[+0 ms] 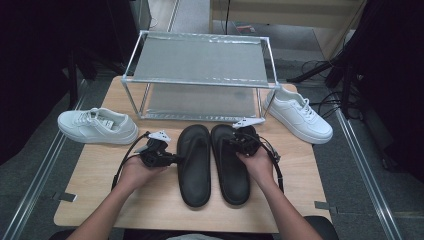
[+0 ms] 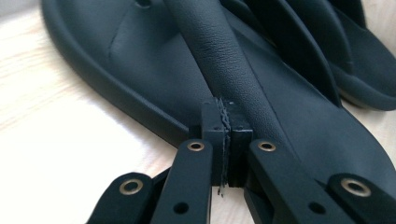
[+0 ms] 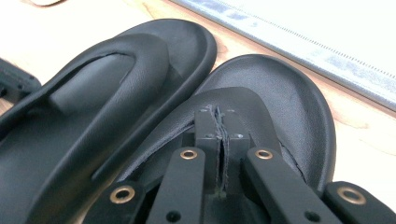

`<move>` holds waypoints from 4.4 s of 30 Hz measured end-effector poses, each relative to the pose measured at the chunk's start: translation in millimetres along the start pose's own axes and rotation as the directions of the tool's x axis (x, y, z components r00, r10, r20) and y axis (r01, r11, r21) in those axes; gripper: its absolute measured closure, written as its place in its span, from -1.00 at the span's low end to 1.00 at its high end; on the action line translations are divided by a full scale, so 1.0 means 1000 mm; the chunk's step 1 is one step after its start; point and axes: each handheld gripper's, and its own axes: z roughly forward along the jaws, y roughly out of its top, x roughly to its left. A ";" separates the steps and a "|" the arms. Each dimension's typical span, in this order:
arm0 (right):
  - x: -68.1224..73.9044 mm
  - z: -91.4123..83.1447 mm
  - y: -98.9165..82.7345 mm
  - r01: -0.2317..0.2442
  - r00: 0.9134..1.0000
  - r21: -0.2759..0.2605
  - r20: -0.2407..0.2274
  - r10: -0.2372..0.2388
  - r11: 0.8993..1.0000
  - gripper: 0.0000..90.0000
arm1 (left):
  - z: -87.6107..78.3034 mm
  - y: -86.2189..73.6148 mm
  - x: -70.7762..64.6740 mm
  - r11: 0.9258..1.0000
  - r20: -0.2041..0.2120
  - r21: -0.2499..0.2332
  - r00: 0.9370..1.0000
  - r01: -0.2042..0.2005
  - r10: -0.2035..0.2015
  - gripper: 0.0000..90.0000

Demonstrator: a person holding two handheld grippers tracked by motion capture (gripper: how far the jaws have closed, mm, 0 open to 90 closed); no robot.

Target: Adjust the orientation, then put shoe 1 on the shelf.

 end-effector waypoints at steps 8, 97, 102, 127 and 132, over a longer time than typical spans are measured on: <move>0.001 0.000 0.000 0.001 1.000 -0.007 0.005 -0.001 1.000 0.98 | 0.004 0.000 -0.010 1.000 0.021 0.006 1.000 -0.017 0.017 0.98; 0.056 0.006 -0.046 -0.038 0.998 -0.078 0.039 0.041 0.996 -0.17 | -0.019 0.032 0.020 0.996 -0.014 -0.085 0.999 -0.032 0.031 -0.13; 0.058 0.010 -0.049 -0.012 0.998 -0.070 0.068 0.017 0.997 -0.07 | -0.019 0.032 0.020 0.996 -0.015 -0.084 0.999 -0.032 0.031 -0.13; 0.061 0.005 -0.052 -0.028 0.995 -0.082 0.090 0.035 0.996 0.55 | -0.029 0.031 0.029 0.993 -0.022 -0.119 1.000 -0.001 -0.001 -0.13; 0.055 0.002 -0.050 -0.044 0.997 -0.079 0.059 0.048 0.996 0.66 | -0.030 0.031 0.031 0.992 -0.022 -0.124 1.000 -0.003 0.000 -0.13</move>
